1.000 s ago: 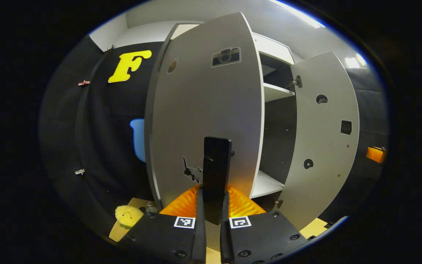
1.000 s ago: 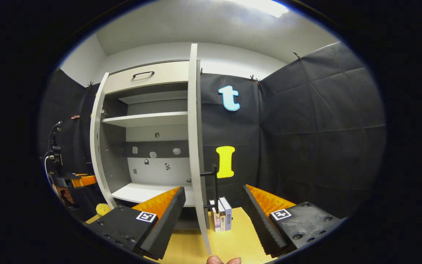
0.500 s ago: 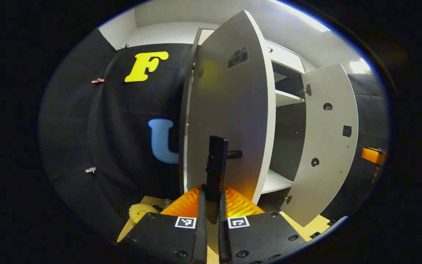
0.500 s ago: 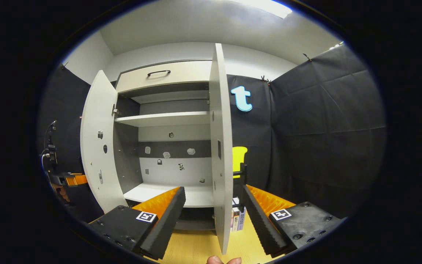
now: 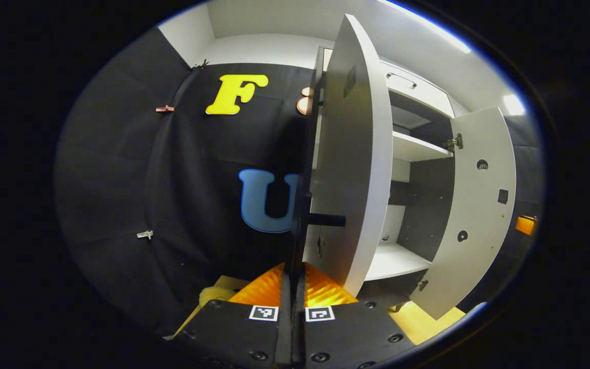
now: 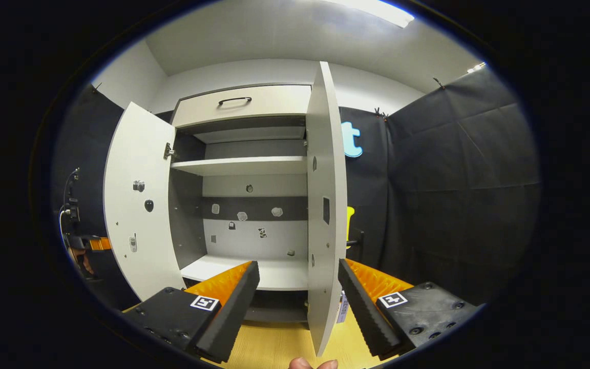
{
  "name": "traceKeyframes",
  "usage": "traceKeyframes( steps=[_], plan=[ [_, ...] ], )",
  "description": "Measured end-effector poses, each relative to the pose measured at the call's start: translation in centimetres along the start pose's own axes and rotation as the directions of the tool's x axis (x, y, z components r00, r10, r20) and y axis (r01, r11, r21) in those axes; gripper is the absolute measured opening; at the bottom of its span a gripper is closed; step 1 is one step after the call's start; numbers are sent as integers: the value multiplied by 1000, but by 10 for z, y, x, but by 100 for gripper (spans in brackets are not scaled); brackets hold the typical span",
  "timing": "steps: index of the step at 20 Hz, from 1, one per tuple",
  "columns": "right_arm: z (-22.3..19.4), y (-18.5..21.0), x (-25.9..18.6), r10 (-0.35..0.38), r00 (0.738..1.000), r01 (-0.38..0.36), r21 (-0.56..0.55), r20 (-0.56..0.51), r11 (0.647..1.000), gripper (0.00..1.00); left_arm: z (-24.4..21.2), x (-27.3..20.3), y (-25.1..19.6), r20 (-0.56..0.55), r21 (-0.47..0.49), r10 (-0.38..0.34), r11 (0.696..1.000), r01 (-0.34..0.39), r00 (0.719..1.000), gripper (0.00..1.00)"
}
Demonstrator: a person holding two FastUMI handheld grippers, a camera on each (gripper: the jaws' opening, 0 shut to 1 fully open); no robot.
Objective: Open the right door of the double-door shoe cabinet with the right hand, and open the left door with the left hand.
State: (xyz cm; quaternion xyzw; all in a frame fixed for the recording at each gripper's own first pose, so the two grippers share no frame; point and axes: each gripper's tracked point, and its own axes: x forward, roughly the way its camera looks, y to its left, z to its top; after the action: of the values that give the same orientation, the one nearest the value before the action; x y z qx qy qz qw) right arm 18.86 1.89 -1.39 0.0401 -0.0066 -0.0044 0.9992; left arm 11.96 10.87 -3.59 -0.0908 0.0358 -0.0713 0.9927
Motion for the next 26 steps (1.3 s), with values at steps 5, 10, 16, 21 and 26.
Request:
traceKeyframes(
  steps=[5, 10, 16, 21, 26],
  plan=[
    [0, 2, -1, 4, 1000, -4, -4, -2, 1000, 97, -2, 3, 1, -3, 57, -9, 998, 9, 1000, 6],
    [-1, 1, 0, 2, 1000, -2, -11, -1, 1000, 97, -1, 1, 2, -2, 46, 2, 999, -2, 1000, 6],
    [-1, 5, -1, 7, 1000, -7, 7, -6, 1000, 97, 14, -26, 3, 38, 55, 53, 997, -55, 998, 22],
    [-2, 8, -1, 16, 1000, -16, 19, -10, 1000, 97, 22, -56, -14, 53, 68, 76, 995, -79, 996, 58],
    [-1, 9, 0, 13, 1000, -13, 37, -4, 999, 97, 29, -76, -51, 63, 94, 35, 995, -41, 997, 86]
  ],
)
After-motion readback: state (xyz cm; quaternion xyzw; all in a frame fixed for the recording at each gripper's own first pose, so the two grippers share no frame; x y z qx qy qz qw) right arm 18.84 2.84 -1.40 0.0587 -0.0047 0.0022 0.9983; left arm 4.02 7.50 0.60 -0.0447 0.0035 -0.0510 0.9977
